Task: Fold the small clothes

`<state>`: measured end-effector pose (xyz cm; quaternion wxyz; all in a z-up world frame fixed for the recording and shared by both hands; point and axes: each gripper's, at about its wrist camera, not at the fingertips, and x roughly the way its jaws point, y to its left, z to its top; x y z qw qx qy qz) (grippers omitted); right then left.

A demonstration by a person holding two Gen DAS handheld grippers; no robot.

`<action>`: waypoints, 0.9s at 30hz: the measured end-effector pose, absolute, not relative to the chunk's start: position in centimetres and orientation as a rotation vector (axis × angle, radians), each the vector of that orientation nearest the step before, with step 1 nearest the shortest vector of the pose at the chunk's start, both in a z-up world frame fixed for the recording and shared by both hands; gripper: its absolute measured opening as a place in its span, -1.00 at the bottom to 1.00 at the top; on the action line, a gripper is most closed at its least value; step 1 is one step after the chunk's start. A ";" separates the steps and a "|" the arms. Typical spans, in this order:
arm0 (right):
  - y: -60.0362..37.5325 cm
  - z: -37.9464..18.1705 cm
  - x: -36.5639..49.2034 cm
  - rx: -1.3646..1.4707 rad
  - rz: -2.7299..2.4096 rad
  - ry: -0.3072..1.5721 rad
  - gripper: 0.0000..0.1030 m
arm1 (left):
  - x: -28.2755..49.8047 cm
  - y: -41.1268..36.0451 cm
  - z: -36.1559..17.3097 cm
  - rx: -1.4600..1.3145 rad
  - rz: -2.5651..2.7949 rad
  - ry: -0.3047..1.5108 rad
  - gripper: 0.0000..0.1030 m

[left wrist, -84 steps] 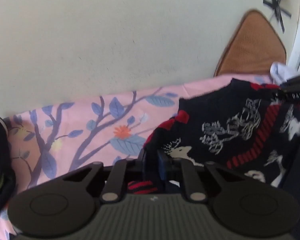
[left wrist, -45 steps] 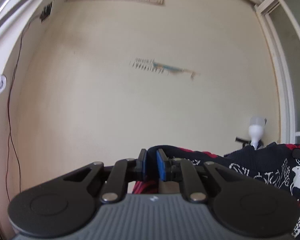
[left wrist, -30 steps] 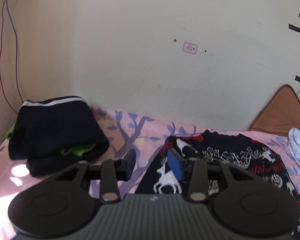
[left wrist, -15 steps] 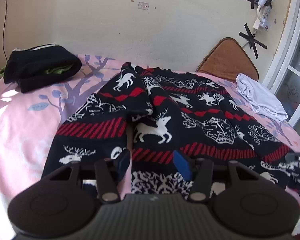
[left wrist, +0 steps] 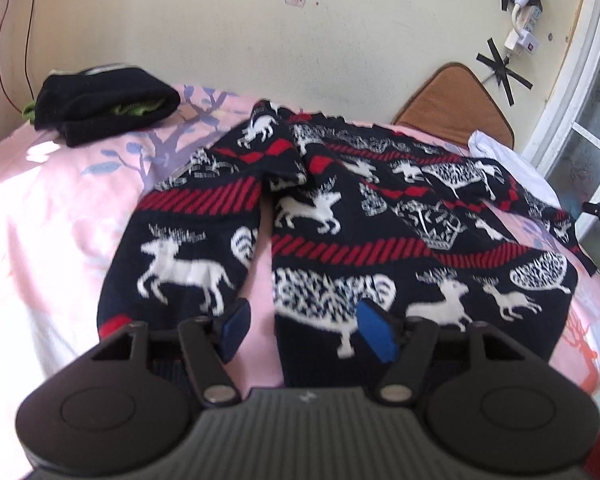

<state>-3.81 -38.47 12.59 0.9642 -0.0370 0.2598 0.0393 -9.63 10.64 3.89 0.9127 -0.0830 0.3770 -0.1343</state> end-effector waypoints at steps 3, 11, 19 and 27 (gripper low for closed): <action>-37.8 11.0 -7.2 0.231 0.448 0.606 0.15 | -9.9 10.4 3.2 -0.215 -0.325 0.839 0.19; -31.8 8.9 -10.6 0.084 0.626 0.600 0.71 | -9.8 9.2 3.0 -0.211 -0.325 0.869 -0.64; -31.6 14.0 -10.3 0.131 0.752 0.715 -0.75 | -11.8 11.5 6.1 -0.300 -0.334 0.795 -0.71; -33.4 12.7 -11.2 -0.147 0.390 0.855 -0.20 | -13.1 11.3 4.7 -0.222 -0.290 0.865 -0.57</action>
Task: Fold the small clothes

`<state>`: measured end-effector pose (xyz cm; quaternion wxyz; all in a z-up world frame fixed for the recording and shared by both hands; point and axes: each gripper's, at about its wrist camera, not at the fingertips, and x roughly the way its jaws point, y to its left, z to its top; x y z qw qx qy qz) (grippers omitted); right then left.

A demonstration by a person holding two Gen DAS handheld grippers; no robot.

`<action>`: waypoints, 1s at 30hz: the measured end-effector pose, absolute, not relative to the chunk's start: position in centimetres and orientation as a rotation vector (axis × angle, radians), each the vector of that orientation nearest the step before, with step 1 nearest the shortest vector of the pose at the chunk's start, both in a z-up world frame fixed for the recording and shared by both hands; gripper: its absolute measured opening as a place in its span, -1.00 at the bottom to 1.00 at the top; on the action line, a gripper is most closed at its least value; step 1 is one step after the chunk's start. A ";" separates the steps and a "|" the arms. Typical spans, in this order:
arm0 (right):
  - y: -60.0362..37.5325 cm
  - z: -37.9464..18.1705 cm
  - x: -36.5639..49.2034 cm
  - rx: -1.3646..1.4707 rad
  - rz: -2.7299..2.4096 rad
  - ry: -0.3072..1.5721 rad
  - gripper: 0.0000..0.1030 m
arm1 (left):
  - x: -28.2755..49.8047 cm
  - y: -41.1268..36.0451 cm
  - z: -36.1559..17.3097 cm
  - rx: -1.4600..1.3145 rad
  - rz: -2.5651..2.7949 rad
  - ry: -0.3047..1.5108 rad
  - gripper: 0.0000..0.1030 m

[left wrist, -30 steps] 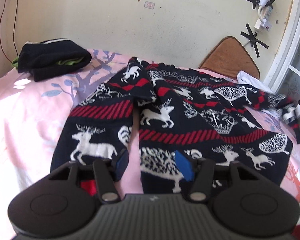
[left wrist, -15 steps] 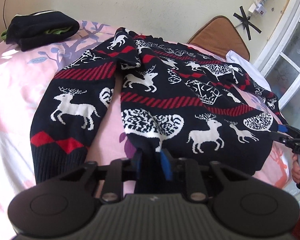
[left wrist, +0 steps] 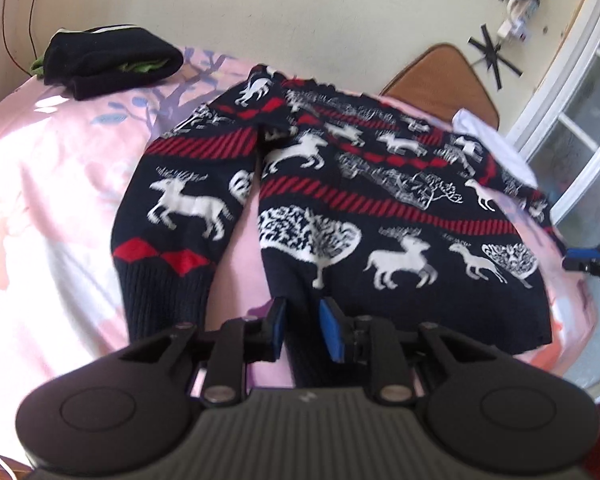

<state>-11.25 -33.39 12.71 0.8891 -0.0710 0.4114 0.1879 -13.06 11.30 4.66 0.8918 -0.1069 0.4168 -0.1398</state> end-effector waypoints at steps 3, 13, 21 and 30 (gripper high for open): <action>-34.8 13.1 -10.3 -0.059 0.392 0.804 -0.21 | -14.0 13.6 5.6 -0.250 -0.228 0.801 -0.32; -12.8 15.7 -6.1 -0.114 1.055 0.643 0.03 | -19.9 22.9 10.3 -0.321 0.089 0.556 -0.14; 3.2 11.4 -6.3 -0.350 1.305 0.718 0.65 | -23.1 27.2 9.0 -0.393 0.186 0.514 -0.09; 7.1 14.2 -5.4 -0.369 1.332 0.713 -0.69 | -22.2 30.0 7.6 -0.453 0.206 0.495 -0.08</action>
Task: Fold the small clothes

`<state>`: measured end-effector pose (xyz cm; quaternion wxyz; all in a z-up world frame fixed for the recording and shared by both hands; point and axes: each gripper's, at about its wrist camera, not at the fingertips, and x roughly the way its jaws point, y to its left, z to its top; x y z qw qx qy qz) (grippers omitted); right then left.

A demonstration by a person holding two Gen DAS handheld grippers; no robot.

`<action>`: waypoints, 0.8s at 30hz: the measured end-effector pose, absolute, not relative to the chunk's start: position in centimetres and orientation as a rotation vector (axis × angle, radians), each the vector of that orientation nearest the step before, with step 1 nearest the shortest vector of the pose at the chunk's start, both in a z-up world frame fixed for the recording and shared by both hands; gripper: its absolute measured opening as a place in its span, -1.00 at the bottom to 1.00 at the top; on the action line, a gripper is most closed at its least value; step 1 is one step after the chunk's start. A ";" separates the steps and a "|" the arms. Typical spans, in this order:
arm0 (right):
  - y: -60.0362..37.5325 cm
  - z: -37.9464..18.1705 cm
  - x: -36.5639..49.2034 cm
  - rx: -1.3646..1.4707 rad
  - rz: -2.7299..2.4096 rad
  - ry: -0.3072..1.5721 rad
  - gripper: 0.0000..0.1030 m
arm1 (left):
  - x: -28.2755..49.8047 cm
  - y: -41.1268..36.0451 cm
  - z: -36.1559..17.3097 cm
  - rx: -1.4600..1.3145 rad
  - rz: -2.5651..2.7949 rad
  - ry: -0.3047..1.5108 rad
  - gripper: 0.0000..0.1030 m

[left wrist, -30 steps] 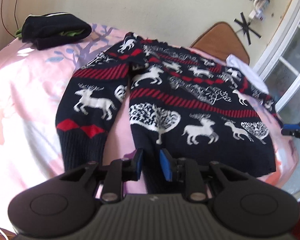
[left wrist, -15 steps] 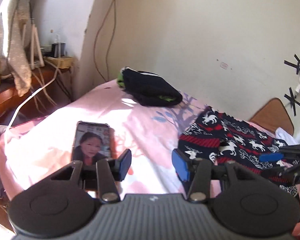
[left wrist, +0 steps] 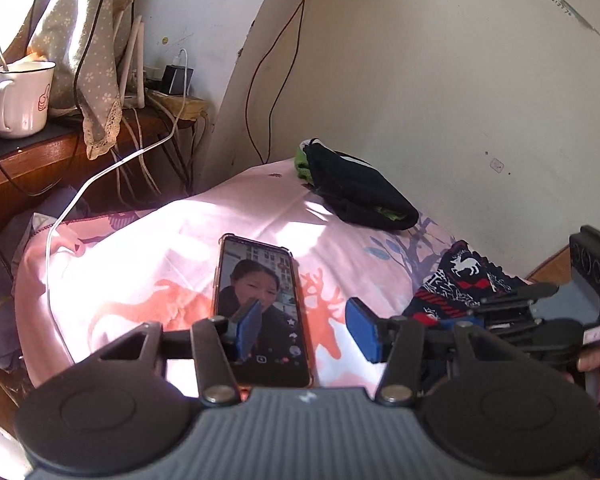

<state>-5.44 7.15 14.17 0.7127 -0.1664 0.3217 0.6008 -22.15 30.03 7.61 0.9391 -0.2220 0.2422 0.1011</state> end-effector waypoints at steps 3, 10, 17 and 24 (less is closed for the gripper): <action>8.6 18.8 -3.4 -0.210 1.362 0.651 -0.69 | -22.6 30.7 7.8 -0.473 0.224 0.478 -0.08; 9.9 29.6 5.1 0.027 1.278 0.502 -0.68 | -22.1 30.1 8.0 -0.516 0.226 0.474 -0.08; -4.0 30.5 13.4 0.196 1.087 0.484 -0.67 | -16.5 27.0 9.1 -0.486 0.089 0.476 -0.08; -24.4 23.2 17.0 0.412 0.826 0.542 -0.57 | -2.3 21.1 11.2 -0.402 -0.137 0.496 0.03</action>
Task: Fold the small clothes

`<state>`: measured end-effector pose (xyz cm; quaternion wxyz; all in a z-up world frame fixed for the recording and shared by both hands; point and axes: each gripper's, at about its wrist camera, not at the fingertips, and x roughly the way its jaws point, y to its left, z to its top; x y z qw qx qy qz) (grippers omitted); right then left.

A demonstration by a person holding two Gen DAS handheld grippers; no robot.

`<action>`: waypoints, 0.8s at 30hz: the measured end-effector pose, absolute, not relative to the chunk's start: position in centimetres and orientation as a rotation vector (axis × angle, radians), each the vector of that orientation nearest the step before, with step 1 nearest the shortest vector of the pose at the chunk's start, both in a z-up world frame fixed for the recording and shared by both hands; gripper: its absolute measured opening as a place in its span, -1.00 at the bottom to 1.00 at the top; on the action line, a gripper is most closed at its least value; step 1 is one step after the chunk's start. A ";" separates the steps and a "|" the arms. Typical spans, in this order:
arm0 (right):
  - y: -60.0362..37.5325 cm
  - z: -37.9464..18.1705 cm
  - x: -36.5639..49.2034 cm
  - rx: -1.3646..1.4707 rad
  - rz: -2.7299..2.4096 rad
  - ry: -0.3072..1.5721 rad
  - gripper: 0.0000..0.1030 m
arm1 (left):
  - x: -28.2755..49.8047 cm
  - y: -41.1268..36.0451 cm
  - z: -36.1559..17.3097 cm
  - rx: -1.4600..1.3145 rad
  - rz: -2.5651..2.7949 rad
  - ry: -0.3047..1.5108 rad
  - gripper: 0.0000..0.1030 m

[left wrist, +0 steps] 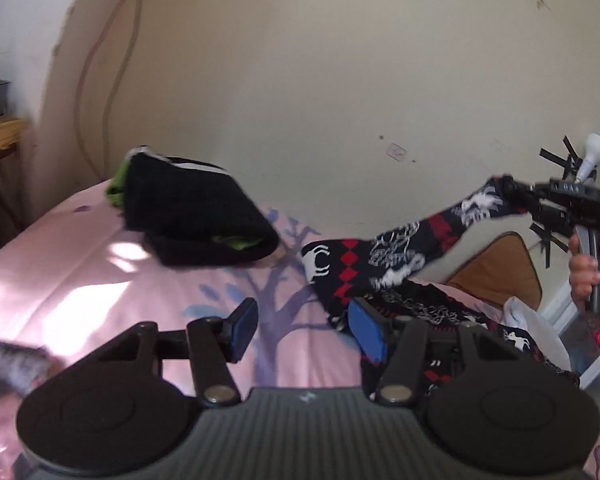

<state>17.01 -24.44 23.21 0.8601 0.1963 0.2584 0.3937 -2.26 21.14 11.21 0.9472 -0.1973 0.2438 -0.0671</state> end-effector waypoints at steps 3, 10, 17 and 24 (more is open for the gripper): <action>-31.9 17.1 17.4 0.458 0.660 0.626 0.23 | 5.8 17.4 10.5 -0.347 -0.184 0.556 0.12; -42.7 9.2 15.1 0.569 0.403 0.688 0.47 | 18.7 11.9 5.4 -0.307 -0.193 0.749 0.12; -35.0 7.7 15.1 0.218 0.401 0.716 0.45 | 20.0 11.7 3.5 -0.342 -0.180 0.731 -0.11; -34.5 7.2 16.1 0.222 0.333 0.643 -0.78 | 20.4 9.4 7.0 -0.169 -0.164 0.586 -0.80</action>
